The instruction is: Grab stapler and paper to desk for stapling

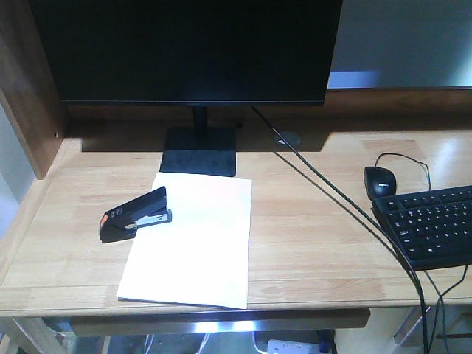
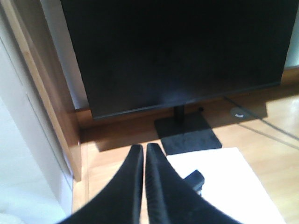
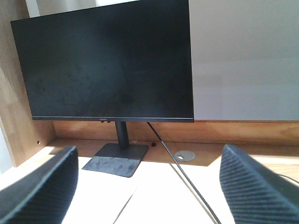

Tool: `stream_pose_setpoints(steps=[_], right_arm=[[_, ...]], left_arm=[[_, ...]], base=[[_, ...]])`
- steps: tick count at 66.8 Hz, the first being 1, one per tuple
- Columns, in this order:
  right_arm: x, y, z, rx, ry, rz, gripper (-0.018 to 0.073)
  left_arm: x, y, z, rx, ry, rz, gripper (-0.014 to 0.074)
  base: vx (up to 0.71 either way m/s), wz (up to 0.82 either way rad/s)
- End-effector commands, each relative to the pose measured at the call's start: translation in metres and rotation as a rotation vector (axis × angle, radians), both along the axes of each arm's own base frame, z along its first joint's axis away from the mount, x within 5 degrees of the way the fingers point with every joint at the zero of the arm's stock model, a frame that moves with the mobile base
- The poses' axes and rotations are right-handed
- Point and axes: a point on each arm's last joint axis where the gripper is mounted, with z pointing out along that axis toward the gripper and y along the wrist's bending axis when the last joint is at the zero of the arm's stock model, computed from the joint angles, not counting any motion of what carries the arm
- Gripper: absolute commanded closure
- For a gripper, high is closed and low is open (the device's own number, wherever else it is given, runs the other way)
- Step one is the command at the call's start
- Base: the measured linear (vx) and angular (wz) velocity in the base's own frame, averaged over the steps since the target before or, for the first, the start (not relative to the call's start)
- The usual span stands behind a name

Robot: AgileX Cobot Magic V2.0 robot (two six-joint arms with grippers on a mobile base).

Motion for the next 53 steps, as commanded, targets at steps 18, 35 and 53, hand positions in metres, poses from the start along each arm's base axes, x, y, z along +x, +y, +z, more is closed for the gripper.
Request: stream_pose_setpoints(steps=[18, 35, 53], right_arm=[[-0.001, 0.002, 0.012, 0.007, -0.065, 0.024, -0.0018], [-0.001, 0.002, 0.012, 0.007, -0.065, 0.024, -0.0018], [-0.001, 0.002, 0.012, 0.001, -0.07, 0.025, -0.0018]], left_arm=[[-0.044, 0.004, -0.08, -0.025, -0.184, 0.049, 0.0603], [-0.058, 0.005, -0.129, -0.079, -0.244, 0.061, 0.0603], [-0.057, 0.005, -0.145, -0.088, -0.24, 0.068, 0.0603]], base=[[0.0, 0.0], [0.0, 0.0], [0.0, 0.0]])
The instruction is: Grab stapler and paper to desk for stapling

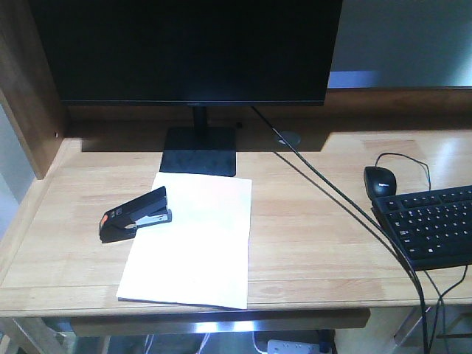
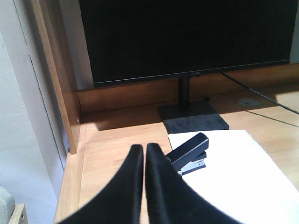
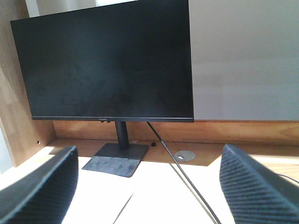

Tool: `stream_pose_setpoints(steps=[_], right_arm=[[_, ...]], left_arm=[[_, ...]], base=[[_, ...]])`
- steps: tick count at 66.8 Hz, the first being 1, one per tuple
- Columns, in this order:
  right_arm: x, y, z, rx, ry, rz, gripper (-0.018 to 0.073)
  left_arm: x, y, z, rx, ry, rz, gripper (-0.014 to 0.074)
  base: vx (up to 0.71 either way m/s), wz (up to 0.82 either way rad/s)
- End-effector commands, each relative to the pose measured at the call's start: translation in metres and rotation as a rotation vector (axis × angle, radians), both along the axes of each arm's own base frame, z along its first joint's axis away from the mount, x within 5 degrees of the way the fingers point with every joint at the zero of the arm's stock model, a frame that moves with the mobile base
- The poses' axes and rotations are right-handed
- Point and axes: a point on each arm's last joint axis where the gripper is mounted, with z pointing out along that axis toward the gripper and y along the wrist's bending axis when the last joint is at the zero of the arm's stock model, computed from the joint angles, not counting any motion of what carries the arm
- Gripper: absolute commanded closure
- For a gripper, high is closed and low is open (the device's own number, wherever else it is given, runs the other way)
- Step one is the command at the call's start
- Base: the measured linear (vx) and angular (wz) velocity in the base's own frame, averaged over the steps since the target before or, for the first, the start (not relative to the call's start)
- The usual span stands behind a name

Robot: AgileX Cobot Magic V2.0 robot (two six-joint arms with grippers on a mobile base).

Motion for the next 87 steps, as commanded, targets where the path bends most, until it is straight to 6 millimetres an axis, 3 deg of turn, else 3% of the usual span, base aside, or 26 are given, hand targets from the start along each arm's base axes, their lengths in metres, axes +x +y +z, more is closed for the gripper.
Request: stream_pose_setpoints(steps=[1, 9, 16, 25, 34, 87], right_arm=[[-0.0013, 0.0022, 0.0125, -0.006, -0.073, 0.024, -0.0018], [-0.001, 0.0015, 0.0123, -0.023, -0.077, 0.015, -0.0006], [-0.0007, 0.0009, 0.0113, -0.025, -0.065, 0.008, 0.0064], [-0.001, 0.0015, 0.012, -0.018, -0.072, 0.015, 0.0268], [-0.0011, 0.0017, 0.0124, -0.015, -0.075, 0.018, 0.0572], [-0.0011, 0.0017, 0.0123, -0.016, -0.075, 0.017, 0.0568]], left_arm=[[0.0006, 0.0014, 0.014, -0.029, -0.089, 0.019, 0.0603], [0.0005, 0.0014, 0.0138, -0.029, -0.088, 0.018, 0.0603], [0.0005, 0.0014, 0.0138, -0.029, -0.088, 0.018, 0.0603], [0.0005, 0.0014, 0.0138, -0.029, -0.088, 0.018, 0.0603], [0.0005, 0.0014, 0.0138, -0.029, -0.088, 0.018, 0.0603], [0.0012, 0.0014, 0.0119, -0.029, -0.083, 0.019, 0.0603]], base=[[0.0, 0.0], [0.0, 0.0], [0.0, 0.0], [0.0, 0.0], [0.0, 0.0], [0.0, 0.0]])
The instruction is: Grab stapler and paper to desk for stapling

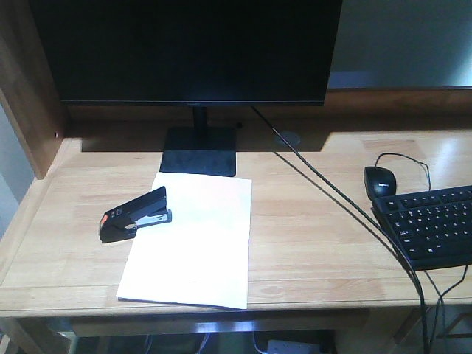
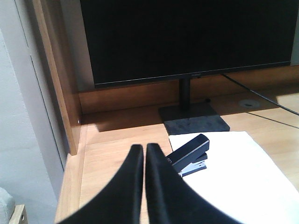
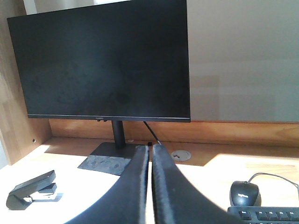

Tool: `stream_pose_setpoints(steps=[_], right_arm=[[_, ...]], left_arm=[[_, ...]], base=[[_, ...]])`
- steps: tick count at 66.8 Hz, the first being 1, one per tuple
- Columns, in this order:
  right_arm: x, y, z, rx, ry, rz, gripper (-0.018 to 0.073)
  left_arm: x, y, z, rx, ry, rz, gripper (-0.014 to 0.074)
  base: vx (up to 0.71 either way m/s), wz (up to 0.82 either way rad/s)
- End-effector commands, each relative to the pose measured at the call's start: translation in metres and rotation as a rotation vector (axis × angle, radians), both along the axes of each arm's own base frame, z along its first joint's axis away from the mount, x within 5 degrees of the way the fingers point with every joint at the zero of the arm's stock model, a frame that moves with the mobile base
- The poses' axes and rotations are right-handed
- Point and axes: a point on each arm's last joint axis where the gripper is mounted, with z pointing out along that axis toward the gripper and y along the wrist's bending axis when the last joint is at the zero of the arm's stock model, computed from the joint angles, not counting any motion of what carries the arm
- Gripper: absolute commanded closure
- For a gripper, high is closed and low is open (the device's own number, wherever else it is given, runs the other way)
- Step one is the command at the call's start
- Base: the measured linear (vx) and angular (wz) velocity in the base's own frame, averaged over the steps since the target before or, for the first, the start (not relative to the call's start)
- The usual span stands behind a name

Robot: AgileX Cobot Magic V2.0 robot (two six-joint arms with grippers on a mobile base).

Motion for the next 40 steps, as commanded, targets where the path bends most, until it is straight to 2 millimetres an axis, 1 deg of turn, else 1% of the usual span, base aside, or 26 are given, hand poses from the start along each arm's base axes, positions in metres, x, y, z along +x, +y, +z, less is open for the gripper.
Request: stream_pose_setpoints(steps=[1, 8, 13, 19, 27, 35, 40], right_arm=[[-0.001, 0.002, 0.013, 0.002, -0.072, 0.026, 0.0568], [-0.001, 0.002, 0.013, 0.002, -0.072, 0.026, 0.0568], [-0.001, 0.002, 0.013, 0.002, -0.072, 0.026, 0.0568], [-0.001, 0.002, 0.013, 0.002, -0.072, 0.026, 0.0568], [-0.001, 0.002, 0.013, 0.002, -0.072, 0.026, 0.0568], [-0.001, 0.002, 0.013, 0.002, -0.072, 0.026, 0.0568], [-0.001, 0.002, 0.013, 0.002, -0.072, 0.026, 0.0568]], left_arm=[[0.001, 0.001, 0.011, -0.026, -0.078, 0.018, 0.0603], [0.003, 0.004, 0.007, 0.024, -0.075, 0.04, 0.0603], [0.005, 0.006, -0.001, 0.012, -0.05, 0.064, 0.0603], [0.009, 0.01, -0.016, -0.024, -0.023, 0.114, 0.0603], [0.009, 0.013, -0.036, -0.108, -0.063, 0.16, 0.0603], [0.007, 0.013, -0.051, -0.112, -0.141, 0.151, 0.0603], [0.01, 0.013, -0.061, -0.099, -0.138, 0.146, 0.0603]], base=[[0.0, 0.0], [0.0, 0.0], [0.0, 0.0], [0.0, 0.0], [0.0, 0.0], [0.0, 0.0], [0.0, 0.0]])
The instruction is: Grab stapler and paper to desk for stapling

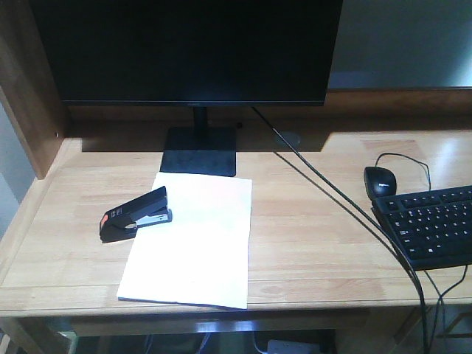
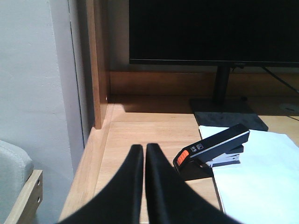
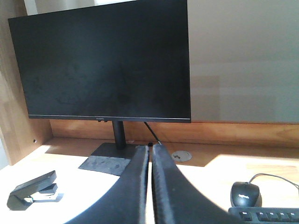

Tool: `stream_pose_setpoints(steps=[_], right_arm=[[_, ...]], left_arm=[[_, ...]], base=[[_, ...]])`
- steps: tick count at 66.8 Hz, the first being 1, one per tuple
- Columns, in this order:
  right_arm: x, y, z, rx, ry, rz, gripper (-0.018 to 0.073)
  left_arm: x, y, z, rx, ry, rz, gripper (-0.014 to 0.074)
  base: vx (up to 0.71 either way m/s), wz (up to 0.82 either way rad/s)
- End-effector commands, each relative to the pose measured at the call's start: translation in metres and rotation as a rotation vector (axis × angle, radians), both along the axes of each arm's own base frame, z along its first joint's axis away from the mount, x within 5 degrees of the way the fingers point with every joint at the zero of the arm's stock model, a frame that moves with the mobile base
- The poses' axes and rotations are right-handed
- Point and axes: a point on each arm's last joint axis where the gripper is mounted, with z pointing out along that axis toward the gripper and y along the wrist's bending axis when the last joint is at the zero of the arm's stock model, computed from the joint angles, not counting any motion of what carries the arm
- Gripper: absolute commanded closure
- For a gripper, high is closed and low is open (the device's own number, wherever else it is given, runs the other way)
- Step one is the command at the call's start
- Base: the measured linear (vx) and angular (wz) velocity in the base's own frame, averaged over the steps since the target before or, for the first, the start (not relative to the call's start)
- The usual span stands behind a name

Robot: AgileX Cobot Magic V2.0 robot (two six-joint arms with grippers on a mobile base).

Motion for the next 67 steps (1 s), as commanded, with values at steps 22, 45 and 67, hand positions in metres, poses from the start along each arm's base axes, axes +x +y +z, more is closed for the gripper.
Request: stream_pose_setpoints(steps=[22, 45, 67], right_arm=[[-0.001, 0.002, 0.012, 0.001, -0.07, 0.025, 0.0568], [-0.001, 0.002, 0.012, 0.001, -0.07, 0.025, 0.0568], [-0.001, 0.002, 0.012, 0.001, -0.07, 0.025, 0.0568]], left_arm=[[0.003, -0.002, -0.011, -0.034, -0.146, -0.022, 0.0603], [0.003, -0.005, -0.01, 0.048, -0.149, -0.074, 0.0603], [0.003, -0.006, -0.01, 0.045, -0.151, -0.094, 0.0603]], base=[[0.0, 0.0], [0.0, 0.0], [0.0, 0.0]])
